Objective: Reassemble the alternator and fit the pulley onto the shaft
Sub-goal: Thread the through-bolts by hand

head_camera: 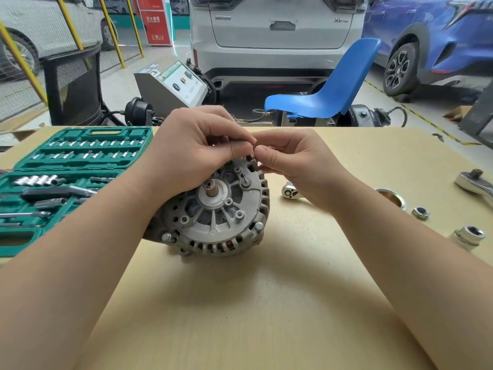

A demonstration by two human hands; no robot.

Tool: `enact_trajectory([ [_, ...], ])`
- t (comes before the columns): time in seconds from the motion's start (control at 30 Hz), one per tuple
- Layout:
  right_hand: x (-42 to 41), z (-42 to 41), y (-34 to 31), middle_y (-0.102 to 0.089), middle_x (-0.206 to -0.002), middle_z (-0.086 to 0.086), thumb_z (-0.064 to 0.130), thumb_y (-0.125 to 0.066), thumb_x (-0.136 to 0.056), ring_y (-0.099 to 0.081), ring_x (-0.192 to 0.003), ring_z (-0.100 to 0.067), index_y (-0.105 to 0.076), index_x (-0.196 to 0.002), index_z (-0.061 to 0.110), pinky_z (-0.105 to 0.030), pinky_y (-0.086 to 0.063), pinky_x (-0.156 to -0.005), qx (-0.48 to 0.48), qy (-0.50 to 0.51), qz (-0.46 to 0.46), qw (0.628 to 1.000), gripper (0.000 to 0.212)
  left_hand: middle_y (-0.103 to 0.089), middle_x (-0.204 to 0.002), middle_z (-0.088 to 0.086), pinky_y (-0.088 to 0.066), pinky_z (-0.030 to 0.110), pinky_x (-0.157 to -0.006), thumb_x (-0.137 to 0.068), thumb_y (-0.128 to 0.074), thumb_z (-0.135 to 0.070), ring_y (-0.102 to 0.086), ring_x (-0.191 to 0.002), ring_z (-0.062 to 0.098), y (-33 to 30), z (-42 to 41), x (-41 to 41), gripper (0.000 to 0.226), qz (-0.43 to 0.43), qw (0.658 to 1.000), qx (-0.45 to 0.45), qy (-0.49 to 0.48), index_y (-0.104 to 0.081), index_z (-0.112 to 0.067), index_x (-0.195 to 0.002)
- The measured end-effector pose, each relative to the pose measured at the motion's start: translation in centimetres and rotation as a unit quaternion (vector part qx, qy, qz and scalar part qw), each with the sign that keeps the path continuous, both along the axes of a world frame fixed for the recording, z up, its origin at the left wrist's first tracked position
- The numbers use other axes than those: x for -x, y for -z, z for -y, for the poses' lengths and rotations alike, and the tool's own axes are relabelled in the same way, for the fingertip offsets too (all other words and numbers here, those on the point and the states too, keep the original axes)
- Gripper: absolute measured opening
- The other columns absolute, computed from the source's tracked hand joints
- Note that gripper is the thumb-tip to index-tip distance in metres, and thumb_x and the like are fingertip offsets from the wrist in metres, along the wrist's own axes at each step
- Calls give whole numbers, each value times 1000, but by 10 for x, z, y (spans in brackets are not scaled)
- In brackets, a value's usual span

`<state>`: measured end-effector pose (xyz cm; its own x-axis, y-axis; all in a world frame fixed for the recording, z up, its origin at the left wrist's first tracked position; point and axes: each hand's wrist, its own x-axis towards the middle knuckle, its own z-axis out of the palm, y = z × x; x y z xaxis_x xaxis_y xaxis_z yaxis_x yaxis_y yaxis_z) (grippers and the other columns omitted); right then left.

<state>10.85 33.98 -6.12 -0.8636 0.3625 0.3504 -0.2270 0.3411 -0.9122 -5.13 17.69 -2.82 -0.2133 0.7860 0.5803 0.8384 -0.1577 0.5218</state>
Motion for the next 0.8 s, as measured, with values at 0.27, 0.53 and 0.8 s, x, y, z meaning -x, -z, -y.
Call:
enact_trajectory([
  [0.27,3,4,1,-78,-95,-15,20,-79,-86,-72,-86,-26,-76,-104,3,-38,-59,-80,26,14,-17,999,25,-75,-93,-7,-58,24,-71,-86,-89,-35,-71,-82,14,0,2,-1,23,25,1000,-8,0,-84,-22,-105],
  [0.53,1,2,0,-79,-108,-17,7,-67,-100,-72,-99,-28,-76,-121,3,-48,-57,-92,14,17,9,1000,23,-74,-97,-11,-52,16,-71,-92,-85,-19,-71,-87,12,1,2,1,12,16,1000,15,8,-85,-25,-103],
  [0.8,3,4,0,-78,-104,-20,10,-73,-96,-73,-97,-34,-76,-113,1,-50,-57,-92,22,16,6,1000,19,-76,-89,-7,-62,36,-73,-88,-88,-34,-74,-81,16,1,1,1,11,45,999,2,-3,-84,-25,-95],
])
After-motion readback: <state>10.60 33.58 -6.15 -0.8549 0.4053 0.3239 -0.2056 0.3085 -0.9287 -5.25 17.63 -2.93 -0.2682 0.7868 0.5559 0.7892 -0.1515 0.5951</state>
